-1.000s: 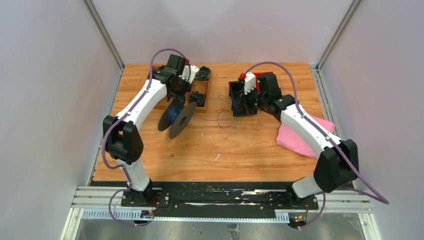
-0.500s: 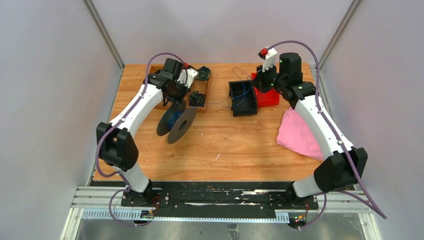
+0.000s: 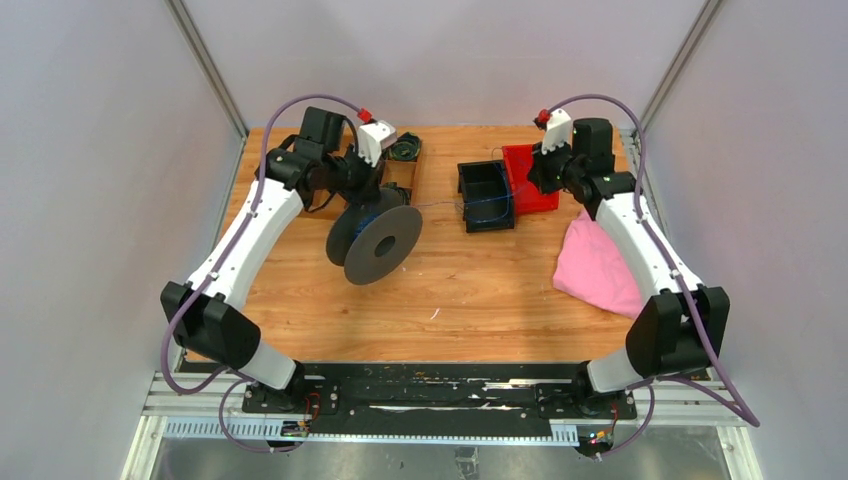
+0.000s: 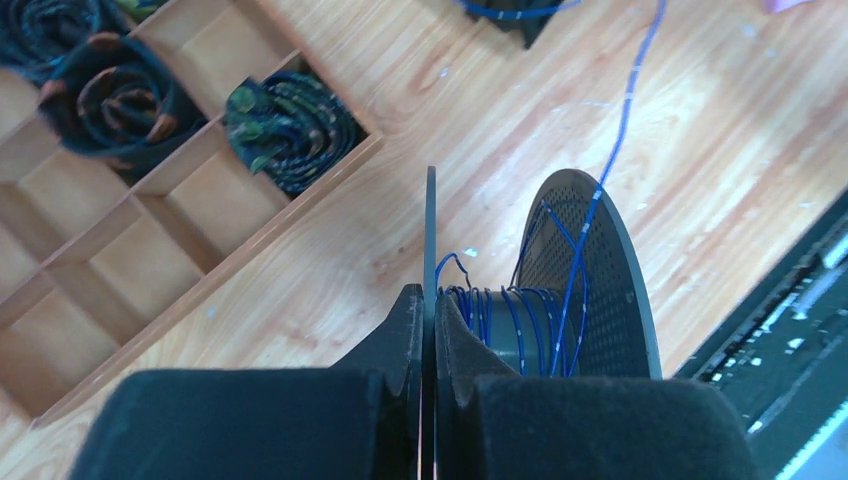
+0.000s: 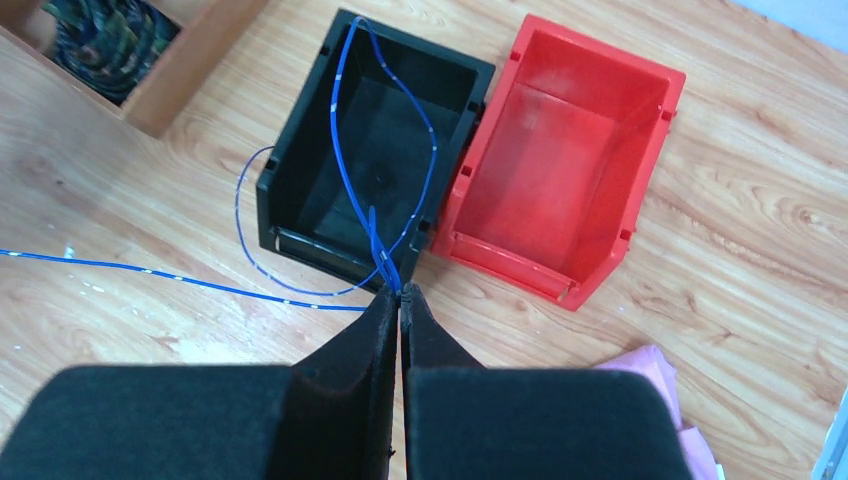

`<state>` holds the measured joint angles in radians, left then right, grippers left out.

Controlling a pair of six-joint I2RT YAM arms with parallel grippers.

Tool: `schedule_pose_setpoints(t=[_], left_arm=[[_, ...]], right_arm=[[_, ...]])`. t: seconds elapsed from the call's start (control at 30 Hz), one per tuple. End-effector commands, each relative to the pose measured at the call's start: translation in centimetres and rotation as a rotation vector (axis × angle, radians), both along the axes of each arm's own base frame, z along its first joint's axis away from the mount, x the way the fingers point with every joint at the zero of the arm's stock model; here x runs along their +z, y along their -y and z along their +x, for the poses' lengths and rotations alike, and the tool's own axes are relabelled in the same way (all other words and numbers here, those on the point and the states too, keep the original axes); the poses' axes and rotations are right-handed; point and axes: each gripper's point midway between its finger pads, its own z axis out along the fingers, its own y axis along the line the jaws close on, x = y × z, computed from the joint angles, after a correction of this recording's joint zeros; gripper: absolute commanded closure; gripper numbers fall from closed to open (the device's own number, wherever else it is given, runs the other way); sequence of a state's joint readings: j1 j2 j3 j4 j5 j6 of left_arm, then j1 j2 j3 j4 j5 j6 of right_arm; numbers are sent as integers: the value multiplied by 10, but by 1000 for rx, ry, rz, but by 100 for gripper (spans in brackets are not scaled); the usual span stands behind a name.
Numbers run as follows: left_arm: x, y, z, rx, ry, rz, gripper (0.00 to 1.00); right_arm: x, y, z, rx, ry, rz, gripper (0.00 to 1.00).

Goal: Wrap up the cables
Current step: Pick up the cable reel from the center of the board.

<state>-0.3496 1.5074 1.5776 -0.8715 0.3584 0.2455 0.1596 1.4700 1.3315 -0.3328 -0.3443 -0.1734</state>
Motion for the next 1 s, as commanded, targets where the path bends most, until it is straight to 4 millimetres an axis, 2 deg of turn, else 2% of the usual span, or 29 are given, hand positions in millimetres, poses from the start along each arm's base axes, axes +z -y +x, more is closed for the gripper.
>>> schedule_pose_setpoints(t=[0.0, 0.07, 0.2, 0.37, 0.47, 0.67, 0.83, 0.93, 0.97], left_arm=[[44, 17, -9, -60, 5, -186, 100], [56, 15, -6, -39, -11, -250, 100], [84, 13, 8, 29, 10, -372, 100], [110, 27, 12, 37, -20, -505, 100], [123, 37, 11, 5, -51, -584, 100], [140, 44, 10, -22, -59, -641, 100], [157, 41, 6, -6, -6, -661, 100], [166, 35, 6, 21, 43, -652, 100], [168, 33, 6, 30, 57, -648, 100]], right_arm=[[-2, 22, 0, -30, 58, -74, 99], [-10, 24, -10, -17, 51, -94, 99], [-24, 15, -33, 48, 24, -65, 99], [-42, -5, -59, 142, -60, 18, 99], [-52, -8, -65, 155, -101, 32, 99], [-78, -14, -73, 174, -194, 61, 99], [-73, -22, -83, 230, -228, 95, 93], [-57, -31, -93, 301, -223, 122, 81], [-52, -33, -97, 325, -218, 132, 74]])
